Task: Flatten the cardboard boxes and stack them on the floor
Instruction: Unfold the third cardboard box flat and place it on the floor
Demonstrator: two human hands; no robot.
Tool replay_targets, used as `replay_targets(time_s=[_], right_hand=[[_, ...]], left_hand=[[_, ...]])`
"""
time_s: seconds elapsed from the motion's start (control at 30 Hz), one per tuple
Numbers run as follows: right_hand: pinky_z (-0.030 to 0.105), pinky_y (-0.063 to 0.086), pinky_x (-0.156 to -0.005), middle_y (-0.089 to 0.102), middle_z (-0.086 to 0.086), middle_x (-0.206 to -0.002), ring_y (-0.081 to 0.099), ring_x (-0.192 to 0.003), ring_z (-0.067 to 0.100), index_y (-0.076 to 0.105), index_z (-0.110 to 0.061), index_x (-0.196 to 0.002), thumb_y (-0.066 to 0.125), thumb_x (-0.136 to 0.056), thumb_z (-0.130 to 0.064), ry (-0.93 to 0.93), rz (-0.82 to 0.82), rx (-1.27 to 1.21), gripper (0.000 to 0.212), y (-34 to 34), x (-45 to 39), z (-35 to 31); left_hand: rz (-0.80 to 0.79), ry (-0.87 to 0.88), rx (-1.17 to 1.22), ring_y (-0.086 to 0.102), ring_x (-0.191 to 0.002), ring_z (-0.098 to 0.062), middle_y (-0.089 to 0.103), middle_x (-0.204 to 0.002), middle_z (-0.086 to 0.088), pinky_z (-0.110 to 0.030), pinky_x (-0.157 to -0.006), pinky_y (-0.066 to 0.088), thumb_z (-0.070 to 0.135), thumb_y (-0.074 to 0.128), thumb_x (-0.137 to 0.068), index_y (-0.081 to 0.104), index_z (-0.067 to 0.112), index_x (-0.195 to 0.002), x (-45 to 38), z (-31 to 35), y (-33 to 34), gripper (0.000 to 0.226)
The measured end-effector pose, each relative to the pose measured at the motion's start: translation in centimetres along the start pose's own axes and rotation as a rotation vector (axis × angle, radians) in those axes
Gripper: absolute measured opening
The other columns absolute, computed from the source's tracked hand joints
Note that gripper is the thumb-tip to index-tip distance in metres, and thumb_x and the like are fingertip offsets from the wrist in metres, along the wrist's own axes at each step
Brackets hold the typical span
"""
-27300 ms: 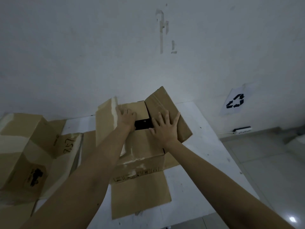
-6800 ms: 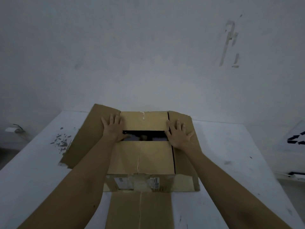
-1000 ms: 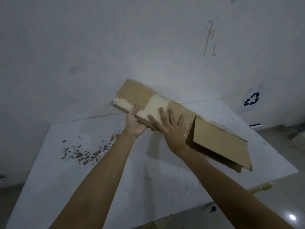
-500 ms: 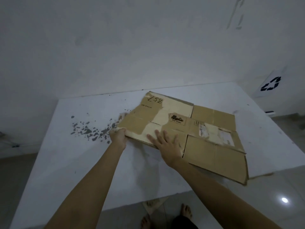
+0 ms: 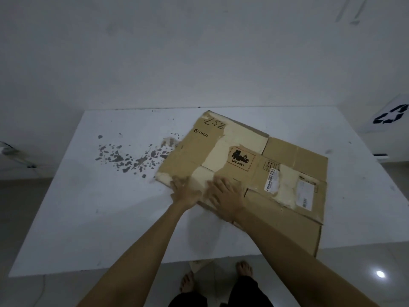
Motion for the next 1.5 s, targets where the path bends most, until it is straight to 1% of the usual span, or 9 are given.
replay_targets(time_s=[0.17, 0.3, 0.47, 0.77, 0.87, 1.0, 1.27, 1.4, 1.5], right_hand=[[0.068, 0.003, -0.11, -0.005, -0.004, -0.162, -0.004, -0.149, 0.026, -0.001, -0.035, -0.153, 0.015, -0.103, -0.044, 0.017, -0.048, -0.002, 0.054, -0.4, -0.1, 6.8], [0.069, 0.003, -0.11, -0.009, -0.007, -0.162, -0.008, -0.149, 0.022, -0.003, -0.036, -0.153, 0.016, -0.103, -0.045, 0.049, -0.06, -0.064, 0.054, -1.0, -1.2, 12.2], [0.07, 0.001, -0.11, -0.014, -0.01, -0.161, -0.012, -0.149, 0.02, -0.007, -0.038, -0.152, 0.013, -0.101, -0.05, 0.006, -0.069, -0.056, 0.056, -2.6, -4.8, 17.1], [0.071, -0.016, -0.105, -0.02, -0.008, -0.159, -0.017, -0.147, 0.023, -0.013, -0.042, -0.15, 0.013, -0.089, -0.074, -0.079, -0.064, -0.105, 0.073, -4.6, -10.9, 23.4], [0.073, -0.01, -0.105, -0.024, -0.003, -0.158, -0.02, -0.146, 0.028, -0.019, -0.041, -0.148, 0.01, -0.085, -0.079, -0.093, -0.027, -0.062, 0.079, -3.6, -9.8, 24.4], [0.074, -0.001, -0.105, -0.018, 0.0, -0.16, -0.014, -0.146, 0.036, -0.017, -0.044, -0.148, 0.007, -0.086, -0.077, -0.282, 0.049, 0.089, 0.075, -1.0, -6.4, 20.8], [0.073, 0.0, -0.106, -0.01, -0.007, -0.162, -0.009, -0.147, 0.036, -0.003, -0.043, -0.151, -0.002, -0.084, -0.077, -0.313, 0.107, 0.097, 0.075, -0.8, -5.5, 20.1], [0.074, 0.012, -0.104, 0.007, -0.004, -0.162, 0.004, -0.146, 0.04, 0.008, -0.043, -0.151, 0.01, -0.087, -0.078, -0.448, 0.11, 0.121, 0.073, -0.7, -5.3, 21.8], [0.074, 0.015, -0.105, 0.008, -0.005, -0.162, 0.005, -0.145, 0.042, 0.007, -0.043, -0.151, 0.019, -0.085, -0.08, -0.635, 0.084, 0.244, 0.077, -0.8, -6.4, 24.5]], left_hand=[[0.049, -0.113, -0.053, -0.012, -0.147, -0.031, -0.015, -0.159, -0.011, -0.056, -0.116, 0.01, 0.055, 0.047, -0.091, 0.002, 0.019, -0.154, 0.5, 3.4, 2.6, 0.086], [0.096, -0.198, -0.069, -0.021, -0.145, -0.035, -0.026, -0.157, -0.016, -0.065, -0.111, -0.001, 0.078, 0.039, -0.079, -0.014, 0.012, -0.152, 0.6, 6.1, 5.5, 0.112], [0.177, -0.276, -0.123, -0.025, -0.142, -0.04, -0.029, -0.154, -0.019, -0.072, -0.107, 0.0, 0.095, 0.036, -0.059, -0.019, 0.007, -0.15, -0.2, 6.7, 7.4, 0.138], [0.034, -0.15, -0.322, -0.022, -0.143, -0.041, -0.032, -0.155, -0.008, -0.074, -0.107, 0.008, 0.091, 0.045, -0.059, -0.02, 0.012, -0.15, -4.1, 6.8, 3.8, 0.137], [-0.019, -0.154, -0.344, -0.026, -0.141, -0.042, -0.038, -0.152, -0.003, -0.076, -0.106, 0.005, 0.087, 0.049, -0.063, -0.024, 0.016, -0.149, -4.7, 7.1, 3.4, 0.133], [0.016, -0.157, -0.239, -0.027, -0.142, -0.037, -0.037, -0.154, 0.0, -0.076, -0.105, -0.001, 0.078, 0.056, -0.07, -0.022, 0.023, -0.15, -4.8, 7.8, 3.9, 0.125], [0.185, -0.171, -0.206, -0.03, -0.142, -0.033, -0.036, -0.154, -0.005, -0.073, -0.105, -0.014, 0.089, 0.033, -0.069, -0.029, 0.013, -0.147, -4.9, 10.6, 6.8, 0.125], [0.233, -0.074, -0.301, -0.026, -0.144, -0.029, -0.026, -0.157, -0.009, -0.064, -0.106, -0.018, 0.084, 0.029, -0.077, -0.019, 0.013, -0.151, -6.2, 11.9, 4.7, 0.113], [0.173, 0.084, -0.38, -0.017, -0.147, -0.033, -0.022, -0.159, -0.011, -0.059, -0.113, -0.009, 0.079, 0.038, -0.079, -0.017, 0.014, -0.152, -7.3, 13.5, 3.7, 0.112]])
Point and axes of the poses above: each hand's wrist, its own x-axis away from the middle knuckle, its own y-axis out of the palm, z = x × y, the point moved 2 cm from there along -x, towards the middle knuckle
